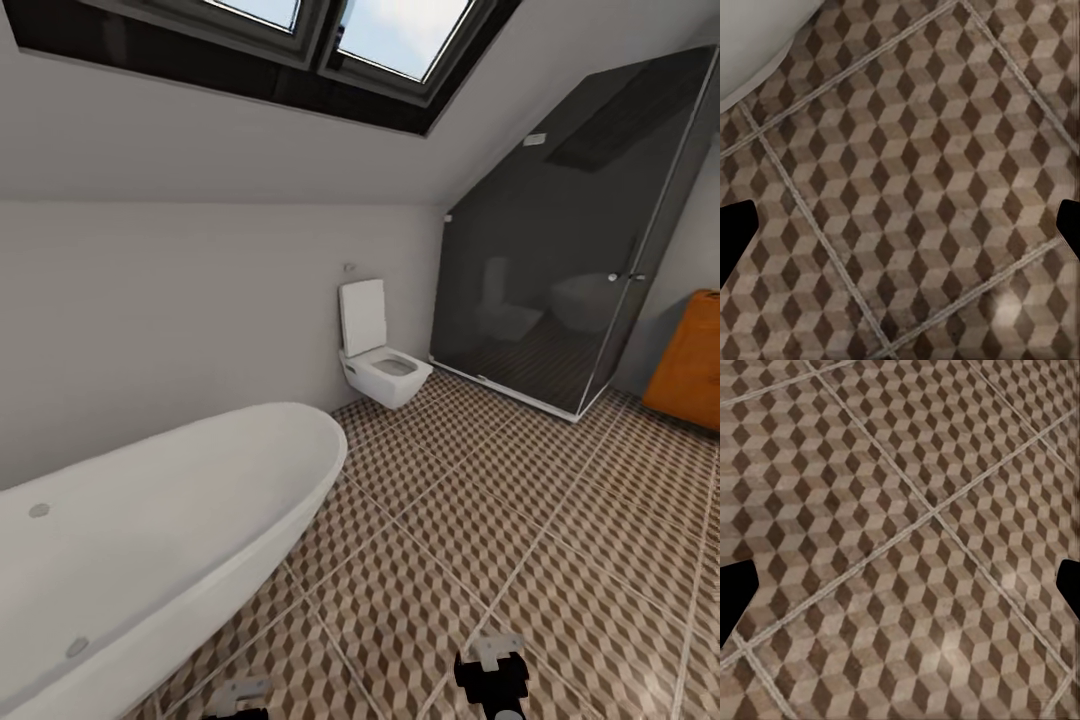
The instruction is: Take the four mousetraps from the cabinet in the bathroom and place them on the bathroom floor. Make sure all four end up on the same floor surface, and ensure that at least two of them are either under or directly next to the same bathroom sink.
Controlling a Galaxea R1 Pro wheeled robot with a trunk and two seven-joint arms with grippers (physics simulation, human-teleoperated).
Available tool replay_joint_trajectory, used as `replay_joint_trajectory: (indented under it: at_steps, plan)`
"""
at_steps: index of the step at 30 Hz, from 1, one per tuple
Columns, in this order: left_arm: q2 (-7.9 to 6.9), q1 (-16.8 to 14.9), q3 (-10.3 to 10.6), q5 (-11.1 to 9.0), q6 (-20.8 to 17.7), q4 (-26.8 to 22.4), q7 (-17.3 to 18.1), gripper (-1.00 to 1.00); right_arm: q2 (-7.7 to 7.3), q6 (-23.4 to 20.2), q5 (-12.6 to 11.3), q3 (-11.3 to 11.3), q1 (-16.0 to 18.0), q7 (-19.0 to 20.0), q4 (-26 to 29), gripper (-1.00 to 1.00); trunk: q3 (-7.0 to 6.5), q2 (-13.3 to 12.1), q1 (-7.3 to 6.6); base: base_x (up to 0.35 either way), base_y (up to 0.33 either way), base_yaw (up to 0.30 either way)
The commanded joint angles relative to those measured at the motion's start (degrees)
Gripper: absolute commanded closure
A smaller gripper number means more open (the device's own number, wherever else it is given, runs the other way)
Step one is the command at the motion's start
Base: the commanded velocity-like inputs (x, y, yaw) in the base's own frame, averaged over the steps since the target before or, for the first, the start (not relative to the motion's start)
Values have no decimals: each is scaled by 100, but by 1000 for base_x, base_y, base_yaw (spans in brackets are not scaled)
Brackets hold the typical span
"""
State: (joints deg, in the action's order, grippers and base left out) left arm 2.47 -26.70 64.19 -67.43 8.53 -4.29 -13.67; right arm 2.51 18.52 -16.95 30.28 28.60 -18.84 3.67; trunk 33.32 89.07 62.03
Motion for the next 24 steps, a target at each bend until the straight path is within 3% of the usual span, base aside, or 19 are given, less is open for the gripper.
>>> replay_joint_trajectory:
  at_steps: [1, 24]
  plan:
    - [-1, -2, 49, -43, 15, -8, -31, -100, 3, 20, -54, 48, 5, -11, -6, -100, -1, 3, 0, 0, 0, -230]
    - [1, -3, 49, -43, 17, -9, -26, -100, -5, 20, -54, 48, 5, -5, -6, -100, -158, 3, 0, 0, 0, -230]
